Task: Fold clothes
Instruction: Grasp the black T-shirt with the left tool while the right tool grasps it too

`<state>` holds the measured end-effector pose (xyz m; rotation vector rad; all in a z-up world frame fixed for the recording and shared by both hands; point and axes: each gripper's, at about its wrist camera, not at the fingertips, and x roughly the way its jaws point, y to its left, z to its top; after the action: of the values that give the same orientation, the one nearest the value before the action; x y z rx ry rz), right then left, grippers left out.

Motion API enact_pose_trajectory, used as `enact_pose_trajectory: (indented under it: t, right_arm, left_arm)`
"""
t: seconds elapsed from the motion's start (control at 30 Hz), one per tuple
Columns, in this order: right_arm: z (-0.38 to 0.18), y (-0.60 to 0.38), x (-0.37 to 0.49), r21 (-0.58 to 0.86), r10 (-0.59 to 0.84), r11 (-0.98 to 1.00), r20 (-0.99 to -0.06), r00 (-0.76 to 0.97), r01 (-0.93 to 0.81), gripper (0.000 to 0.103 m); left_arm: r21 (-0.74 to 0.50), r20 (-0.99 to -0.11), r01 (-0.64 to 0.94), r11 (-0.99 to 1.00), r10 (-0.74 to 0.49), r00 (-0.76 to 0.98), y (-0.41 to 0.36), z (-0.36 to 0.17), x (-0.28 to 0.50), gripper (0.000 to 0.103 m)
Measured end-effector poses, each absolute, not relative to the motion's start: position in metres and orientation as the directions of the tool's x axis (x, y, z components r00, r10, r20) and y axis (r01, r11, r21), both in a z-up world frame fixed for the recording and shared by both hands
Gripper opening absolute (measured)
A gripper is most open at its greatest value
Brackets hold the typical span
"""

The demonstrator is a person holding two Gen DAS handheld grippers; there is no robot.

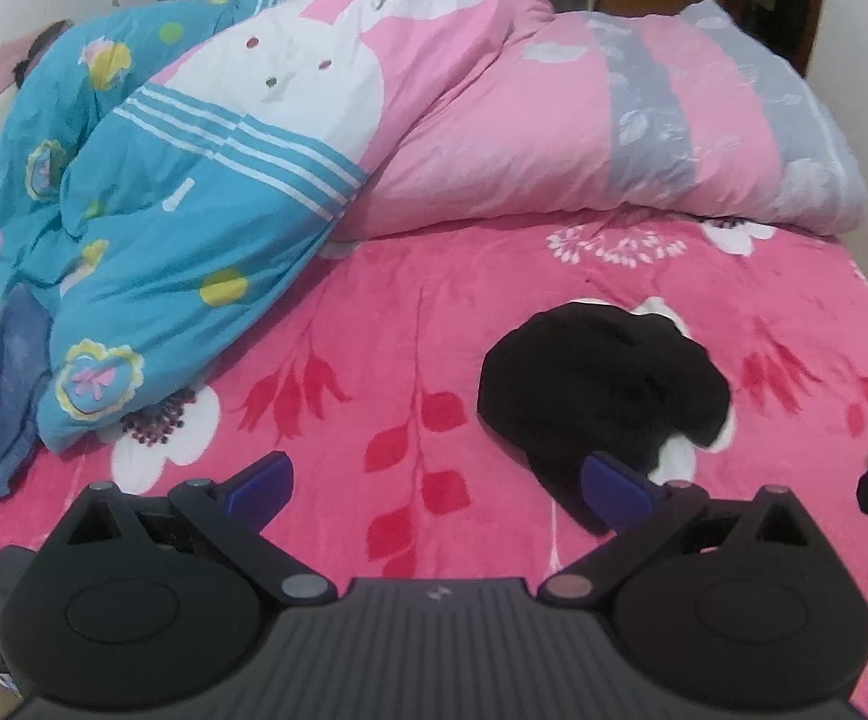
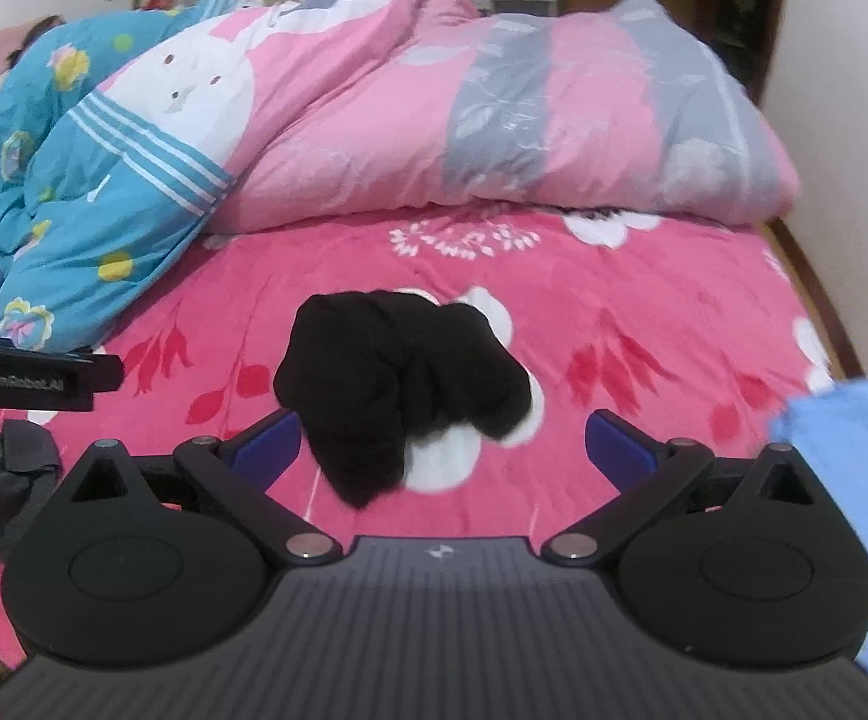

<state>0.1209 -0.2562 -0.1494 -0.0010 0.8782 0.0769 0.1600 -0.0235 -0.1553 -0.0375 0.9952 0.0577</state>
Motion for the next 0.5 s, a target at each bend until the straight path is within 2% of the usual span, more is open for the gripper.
enact_pose_trajectory:
  t: [0.27,0.4,0.5]
  right_arm:
    - [-0.222,-0.28,0.195,0.076,0.162,0.985,-0.703,0.693,-0.154,0.102]
    - [-0.252,-0.278,0.229,0.12,0.233,0.971,-0.682,0.693,-0.208,0.101]
    - [-0.274,-0.261,0.257,0.145,0.298,0.95,-0.691,0.658,-0.277,0.099]
  left_arm:
    - [-0.042,-0.824,-0.122,0.992,0.034,0.565,-0.044,-0.223,0.21,0.102]
    - [-0.118,-0.808,-0.069,0.991,-0.055,0.586,-0.044,-0.254,0.238,0.095]
    - [-0.116,-0.818,0.001,0.993,-0.096,0.567,-0.046,-0.283,0.261,0.084]
